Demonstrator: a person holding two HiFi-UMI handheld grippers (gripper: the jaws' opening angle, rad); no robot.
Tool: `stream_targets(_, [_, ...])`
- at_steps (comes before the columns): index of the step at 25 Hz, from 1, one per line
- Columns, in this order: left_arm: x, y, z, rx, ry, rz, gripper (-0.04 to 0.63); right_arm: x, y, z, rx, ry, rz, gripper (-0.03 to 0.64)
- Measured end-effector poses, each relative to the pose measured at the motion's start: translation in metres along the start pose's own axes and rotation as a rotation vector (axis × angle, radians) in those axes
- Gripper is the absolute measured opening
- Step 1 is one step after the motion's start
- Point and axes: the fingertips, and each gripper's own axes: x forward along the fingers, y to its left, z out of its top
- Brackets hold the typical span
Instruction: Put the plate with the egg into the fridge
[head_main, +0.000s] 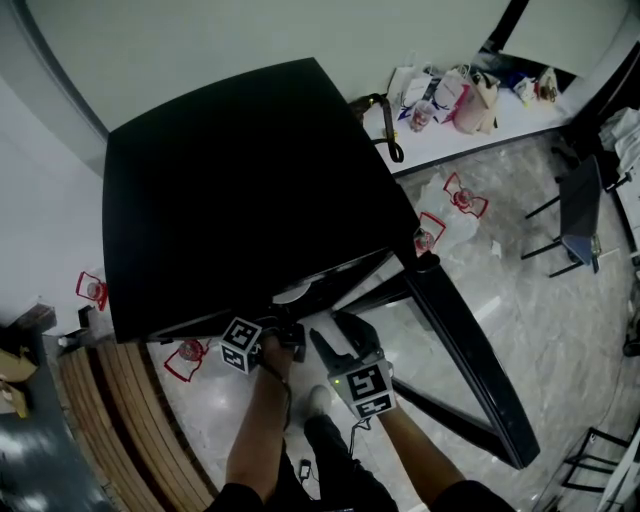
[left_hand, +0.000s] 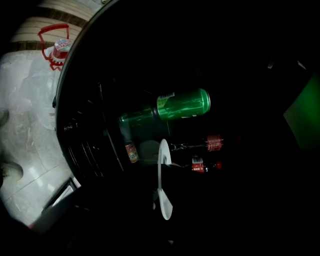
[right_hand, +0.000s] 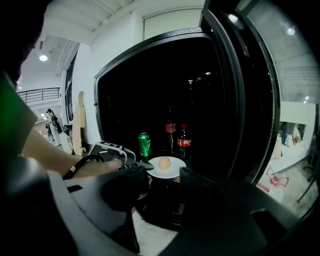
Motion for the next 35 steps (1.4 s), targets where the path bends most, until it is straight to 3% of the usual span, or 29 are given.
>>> stream_targets(7, [0.006, -0.008, -0.002, 0.101, 0.026, 0.036, 0.02, 0.005, -0.005, 0.003, 0.01, -0.001, 0.004, 0.227])
stream_targets(9, [0.007, -0.012, -0.002, 0.178, 0.032, 0.049, 0.03, 0.005, -0.006, 0.003, 0.023, -0.001, 0.003, 0.227])
stream_targets(14, [0.005, -0.015, 0.003, 0.344, 0.022, 0.111, 0.169, 0.007, -0.006, 0.003, 0.036, -0.001, 0.005, 0.227])
stream_targets(21, [0.001, -0.018, 0.01, 0.644, 0.046, 0.216, 0.193, 0.007, -0.004, 0.002, 0.06, -0.001, 0.006, 0.227])
stream_targets(25, [-0.002, -0.014, 0.012, 0.728, 0.064, 0.244, 0.193, 0.006, -0.002, 0.001, 0.067, -0.003, 0.01, 0.227])
stream_targets(31, [-0.014, -0.024, 0.013, 0.939, 0.069, 0.224, 0.193, 0.008, 0.0, 0.004, 0.069, -0.004, 0.009, 0.227])
stream_targets(35, [-0.025, -0.034, 0.013, 0.949, 0.062, 0.171, 0.193, 0.009, 0.005, 0.006, 0.072, -0.01, 0.013, 0.227])
